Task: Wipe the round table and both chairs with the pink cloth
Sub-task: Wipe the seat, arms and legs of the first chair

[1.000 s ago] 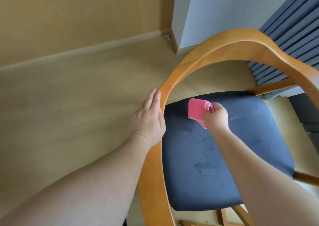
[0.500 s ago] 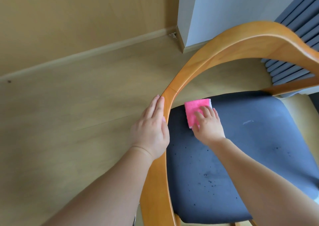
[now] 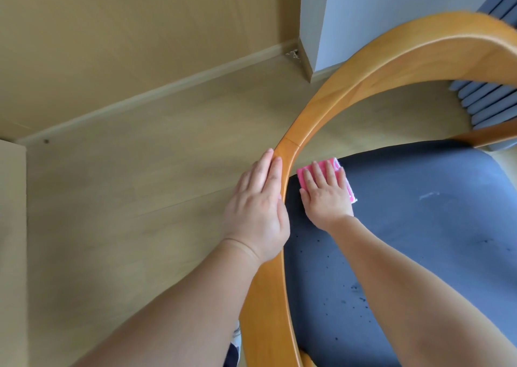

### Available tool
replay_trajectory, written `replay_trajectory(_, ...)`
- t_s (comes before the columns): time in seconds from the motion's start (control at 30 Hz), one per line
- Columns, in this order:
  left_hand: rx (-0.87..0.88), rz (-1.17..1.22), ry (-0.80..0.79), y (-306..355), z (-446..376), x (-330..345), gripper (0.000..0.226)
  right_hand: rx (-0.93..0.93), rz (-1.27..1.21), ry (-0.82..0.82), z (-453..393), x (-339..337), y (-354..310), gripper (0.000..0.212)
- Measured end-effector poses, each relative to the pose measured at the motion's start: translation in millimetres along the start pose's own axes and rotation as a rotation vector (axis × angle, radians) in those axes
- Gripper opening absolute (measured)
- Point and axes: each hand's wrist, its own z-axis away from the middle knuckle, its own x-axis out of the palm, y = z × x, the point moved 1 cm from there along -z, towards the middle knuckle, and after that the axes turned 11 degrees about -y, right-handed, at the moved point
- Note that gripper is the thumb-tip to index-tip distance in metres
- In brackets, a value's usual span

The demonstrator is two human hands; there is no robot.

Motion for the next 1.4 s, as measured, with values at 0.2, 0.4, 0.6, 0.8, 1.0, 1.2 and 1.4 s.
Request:
replay_trajectory(0.2, 0.074, -0.038, 0.013, -0.3, -1.5, -0.3, 0.062, -0.072, 0.001, -0.001, -3.6, 4.9, -27.0, 0.059)
replay_trajectory(0.4, 0.111, -0.063, 0.025, -0.8, -0.3, 0.5, 0.060, -0.125, 0.019, 0.036, 0.4, 6.1, -20.6, 0.055)
replay_trajectory(0.6, 0.173, -0.112, 0.005, 0.5, 0.6, -0.3, 0.061, -0.108, -0.015, 0.083, 1.0, 4.8, 6.6, 0.050)
replay_trajectory(0.8, 0.180, -0.101, 0.004, -0.3, -1.3, 1.5, 0.061, 0.097, -0.133, 0.133, -1.1, 2.1, 79.0, 0.049)
replay_trajectory(1.0, 0.182, -0.096, 0.016, -1.2, -1.2, 3.8, 0.060, 0.258, -0.241, 0.149, 6.0, 12.1, 118.3, 0.050)
replay_trajectory(1.2, 0.163, -0.105, 0.003, -2.0, -0.8, 5.0, 0.062, 0.313, -0.298, 0.143, 9.0, 17.0, 96.0, 0.055)
replay_trajectory(1.4, 0.162, -0.108, 0.007, -2.4, -1.2, 6.8, 0.063, 0.222, -0.261, 0.143, 21.4, 22.3, 43.2, 0.057)
